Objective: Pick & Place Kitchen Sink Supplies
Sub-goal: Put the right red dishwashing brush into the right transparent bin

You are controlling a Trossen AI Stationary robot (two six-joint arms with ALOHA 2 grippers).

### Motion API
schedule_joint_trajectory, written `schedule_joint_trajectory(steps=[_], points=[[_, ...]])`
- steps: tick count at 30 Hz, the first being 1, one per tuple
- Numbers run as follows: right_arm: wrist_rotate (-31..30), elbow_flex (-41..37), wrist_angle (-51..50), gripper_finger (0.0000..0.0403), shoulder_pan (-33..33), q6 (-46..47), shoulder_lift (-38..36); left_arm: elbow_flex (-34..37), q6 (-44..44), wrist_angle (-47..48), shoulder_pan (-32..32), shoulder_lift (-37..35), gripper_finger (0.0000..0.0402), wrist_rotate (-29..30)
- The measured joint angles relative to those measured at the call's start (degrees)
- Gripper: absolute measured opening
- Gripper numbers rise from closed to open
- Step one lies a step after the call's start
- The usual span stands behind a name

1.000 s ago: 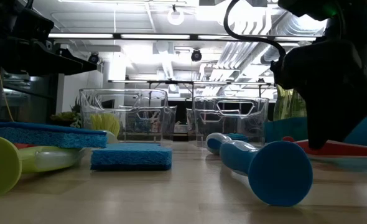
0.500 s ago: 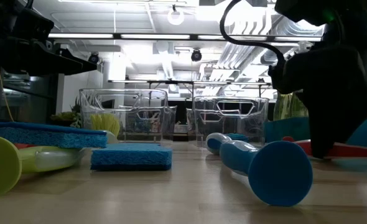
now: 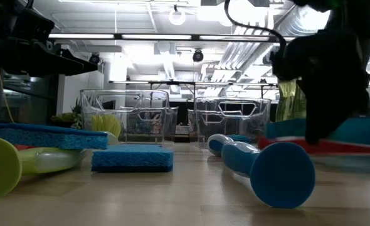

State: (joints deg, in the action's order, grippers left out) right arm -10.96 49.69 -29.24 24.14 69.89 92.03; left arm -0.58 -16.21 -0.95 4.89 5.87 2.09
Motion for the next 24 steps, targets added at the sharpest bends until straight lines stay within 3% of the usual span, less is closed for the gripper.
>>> schedule_joint_trajectory(steps=[5,13,24], points=[[-0.87,0.07,0.85,0.0043,-0.01,-2.00,-2.44,0.00,0.00,0.00,0.00,0.00,0.0367,0.00],[0.50,0.07,0.49,0.0059,-0.02,-3.33,-3.23,0.00,0.00,0.02,0.00,0.00,0.0367,0.00],[1.21,0.07,0.40,0.0030,-0.04,-3.54,-3.13,0.00,0.00,0.02,-0.01,0.00,0.0367,0.00]])
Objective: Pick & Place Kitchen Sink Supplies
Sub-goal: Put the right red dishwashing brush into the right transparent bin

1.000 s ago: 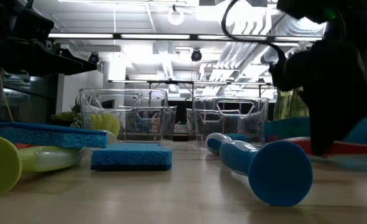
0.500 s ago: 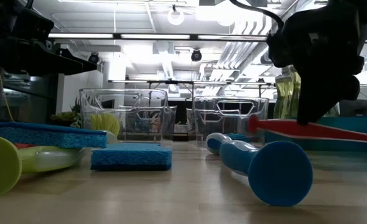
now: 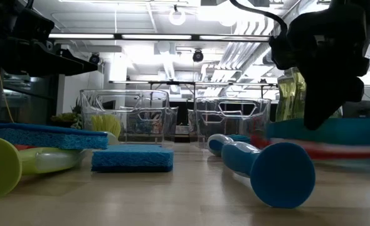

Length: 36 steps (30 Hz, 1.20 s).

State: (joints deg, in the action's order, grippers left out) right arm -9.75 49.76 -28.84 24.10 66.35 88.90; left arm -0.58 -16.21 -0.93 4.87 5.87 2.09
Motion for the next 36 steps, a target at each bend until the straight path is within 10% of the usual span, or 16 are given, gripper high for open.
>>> schedule_joint_trajectory(steps=[18,36], points=[[0.23,0.09,0.46,0.0033,0.04,-2.70,2.59,0.00,0.00,0.00,-0.01,0.00,0.0367,0.00],[0.14,0.33,0.76,0.0227,-0.07,-10.36,4.78,0.00,0.00,0.01,-0.01,0.00,0.0367,-0.02]])
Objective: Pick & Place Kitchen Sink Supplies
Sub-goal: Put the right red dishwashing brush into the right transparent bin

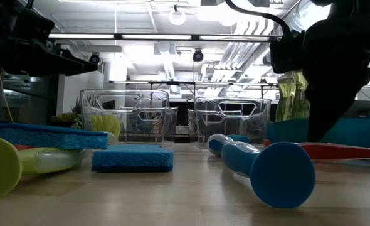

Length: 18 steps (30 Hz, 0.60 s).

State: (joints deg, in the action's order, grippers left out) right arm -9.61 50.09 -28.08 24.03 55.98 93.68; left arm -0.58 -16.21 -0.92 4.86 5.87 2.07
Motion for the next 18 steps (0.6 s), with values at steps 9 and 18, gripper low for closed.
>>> schedule_joint_trajectory(steps=[9,18], points=[[-0.75,-0.26,-2.07,0.0219,-0.31,-2.09,2.89,0.00,0.00,0.00,0.01,0.00,0.0367,-0.01],[-0.43,0.04,-2.12,0.0183,-0.24,-2.05,6.50,0.00,0.00,0.01,0.00,0.00,0.0367,-0.01]])
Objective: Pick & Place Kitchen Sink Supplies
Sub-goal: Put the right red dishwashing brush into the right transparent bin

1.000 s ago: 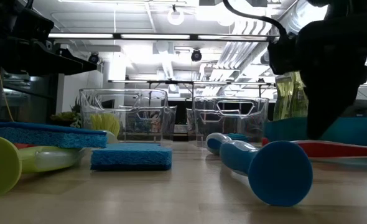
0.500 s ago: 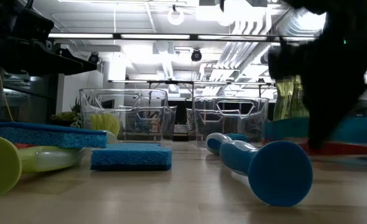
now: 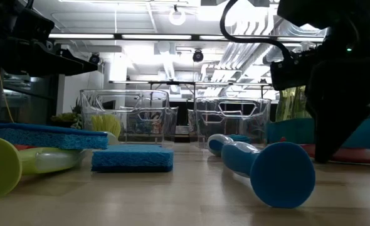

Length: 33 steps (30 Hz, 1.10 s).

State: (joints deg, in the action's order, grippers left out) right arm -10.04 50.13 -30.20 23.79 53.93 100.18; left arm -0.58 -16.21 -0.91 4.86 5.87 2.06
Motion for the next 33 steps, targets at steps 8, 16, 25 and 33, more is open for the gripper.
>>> schedule_joint_trajectory(steps=[8,16,25,33], points=[[-1.51,0.02,0.55,0.0124,1.53,1.16,0.68,0.00,0.00,0.00,0.00,0.00,0.0367,0.01],[-2.23,-0.09,0.41,0.0099,2.48,1.92,0.68,0.00,0.00,0.00,0.02,0.00,0.0367,0.01],[-2.93,-0.46,0.34,0.0099,2.49,2.60,-0.95,0.00,0.00,0.00,0.00,0.00,0.0367,0.01],[-4.30,-0.70,-0.79,0.0099,2.47,1.82,-6.41,0.00,0.00,0.00,0.00,0.00,0.0367,0.01]])
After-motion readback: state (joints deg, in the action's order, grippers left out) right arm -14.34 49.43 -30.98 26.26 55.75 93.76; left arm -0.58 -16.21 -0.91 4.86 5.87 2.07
